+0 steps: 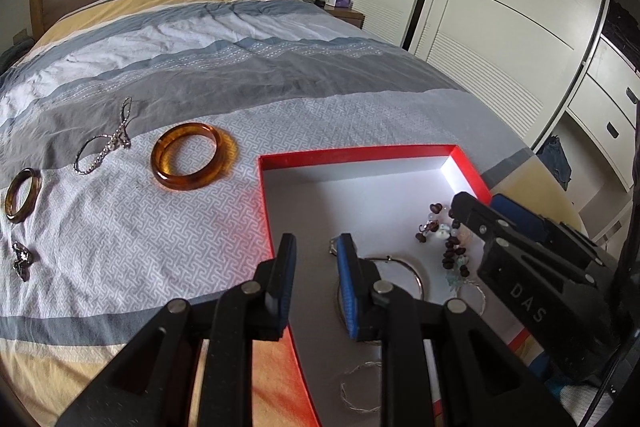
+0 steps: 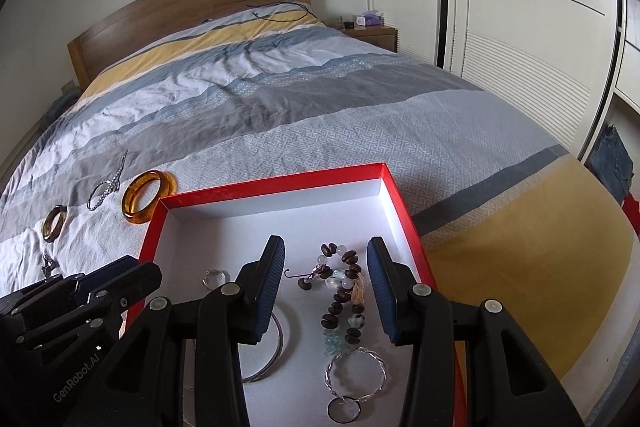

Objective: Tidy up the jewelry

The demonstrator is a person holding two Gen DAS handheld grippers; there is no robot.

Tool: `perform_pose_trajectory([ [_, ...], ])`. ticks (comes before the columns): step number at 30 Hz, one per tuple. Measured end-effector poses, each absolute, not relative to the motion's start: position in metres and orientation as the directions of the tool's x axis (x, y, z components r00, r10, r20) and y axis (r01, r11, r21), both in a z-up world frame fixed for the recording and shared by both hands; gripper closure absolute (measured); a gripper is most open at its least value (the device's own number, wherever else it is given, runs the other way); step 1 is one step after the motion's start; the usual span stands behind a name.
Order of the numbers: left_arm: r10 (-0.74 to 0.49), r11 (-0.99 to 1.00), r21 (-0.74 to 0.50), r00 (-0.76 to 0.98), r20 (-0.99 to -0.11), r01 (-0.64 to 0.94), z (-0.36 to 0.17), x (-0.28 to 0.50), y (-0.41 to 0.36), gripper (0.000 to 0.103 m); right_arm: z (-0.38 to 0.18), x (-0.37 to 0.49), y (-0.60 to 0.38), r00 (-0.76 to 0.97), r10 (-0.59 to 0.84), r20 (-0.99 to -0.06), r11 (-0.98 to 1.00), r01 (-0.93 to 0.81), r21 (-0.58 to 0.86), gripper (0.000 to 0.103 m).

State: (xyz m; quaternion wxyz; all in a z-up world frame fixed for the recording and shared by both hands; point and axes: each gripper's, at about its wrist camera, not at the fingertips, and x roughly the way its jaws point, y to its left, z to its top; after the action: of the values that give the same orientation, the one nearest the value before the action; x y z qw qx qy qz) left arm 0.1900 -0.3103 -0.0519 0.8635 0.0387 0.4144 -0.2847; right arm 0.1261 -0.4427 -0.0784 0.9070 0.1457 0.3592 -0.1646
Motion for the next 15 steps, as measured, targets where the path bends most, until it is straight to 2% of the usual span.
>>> perform_pose_trajectory([
  [9, -0.452, 0.855, -0.193, 0.509, -0.733, 0.481, -0.052, 0.194, -0.291, 0.077, -0.076, 0.126, -0.439, 0.698, -0.199, -0.688, 0.908, 0.396, 0.138, 0.06],
  [15, -0.41, 0.866, -0.151, 0.504, -0.76, 0.476, -0.055, 0.189, -0.274, 0.074, -0.063, 0.122, -0.431, 0.762, -0.174, -0.623, 0.917, 0.357, 0.18, 0.055],
])
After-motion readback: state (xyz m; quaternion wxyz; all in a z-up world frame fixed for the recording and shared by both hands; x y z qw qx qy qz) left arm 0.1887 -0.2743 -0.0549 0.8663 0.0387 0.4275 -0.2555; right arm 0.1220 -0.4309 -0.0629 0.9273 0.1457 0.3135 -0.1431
